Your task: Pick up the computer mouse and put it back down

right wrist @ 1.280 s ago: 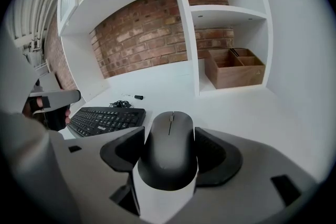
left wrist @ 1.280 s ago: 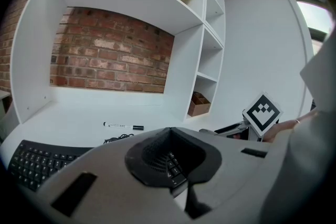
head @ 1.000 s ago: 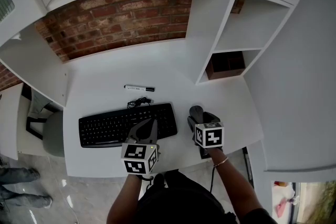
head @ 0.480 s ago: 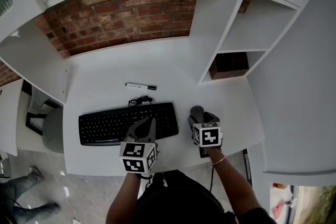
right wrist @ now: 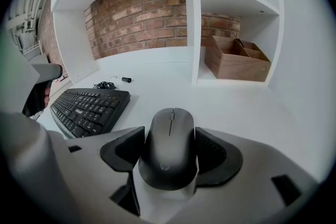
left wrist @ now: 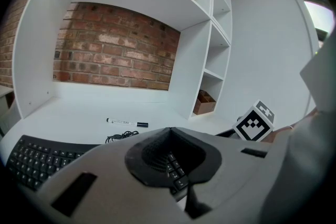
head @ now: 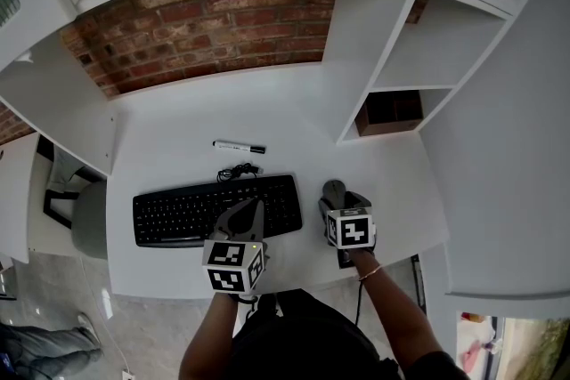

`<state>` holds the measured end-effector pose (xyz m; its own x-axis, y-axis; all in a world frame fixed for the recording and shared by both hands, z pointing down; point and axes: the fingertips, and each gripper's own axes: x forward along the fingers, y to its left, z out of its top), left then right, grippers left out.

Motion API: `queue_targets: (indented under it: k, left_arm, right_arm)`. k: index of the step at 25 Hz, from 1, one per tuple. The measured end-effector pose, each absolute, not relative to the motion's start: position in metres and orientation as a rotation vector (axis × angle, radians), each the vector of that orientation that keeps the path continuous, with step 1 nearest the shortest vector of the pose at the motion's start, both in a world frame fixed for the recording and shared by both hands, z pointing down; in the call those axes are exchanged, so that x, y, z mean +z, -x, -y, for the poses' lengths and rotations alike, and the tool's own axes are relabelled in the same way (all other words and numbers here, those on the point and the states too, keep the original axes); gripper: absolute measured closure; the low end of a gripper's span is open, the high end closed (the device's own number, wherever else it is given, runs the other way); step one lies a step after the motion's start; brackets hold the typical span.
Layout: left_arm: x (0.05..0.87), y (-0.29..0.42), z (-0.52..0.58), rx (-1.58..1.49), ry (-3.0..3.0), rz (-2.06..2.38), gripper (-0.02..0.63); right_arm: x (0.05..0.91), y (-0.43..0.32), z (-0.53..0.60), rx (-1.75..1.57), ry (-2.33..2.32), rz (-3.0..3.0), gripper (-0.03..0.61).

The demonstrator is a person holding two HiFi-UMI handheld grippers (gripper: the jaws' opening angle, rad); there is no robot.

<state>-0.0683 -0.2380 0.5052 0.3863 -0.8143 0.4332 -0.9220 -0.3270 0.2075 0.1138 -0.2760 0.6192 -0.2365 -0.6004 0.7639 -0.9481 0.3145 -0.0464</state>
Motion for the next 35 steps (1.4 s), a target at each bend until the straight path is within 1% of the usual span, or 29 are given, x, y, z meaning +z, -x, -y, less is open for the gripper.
queue_targets:
  k: [24,35]
  left_arm:
    - [0.506,0.072,0.231,0.360,-2.230,1.505,0.604]
    - [0.500,0.075,0.228,0.342,-2.252,1.508,0.604]
  right_arm:
    - [0.619,-0.112,0.275,0.637,-1.383,1.951,0.290]
    - [0.573,-0.112,0.271,0.628,-1.482,2.030,0.291]
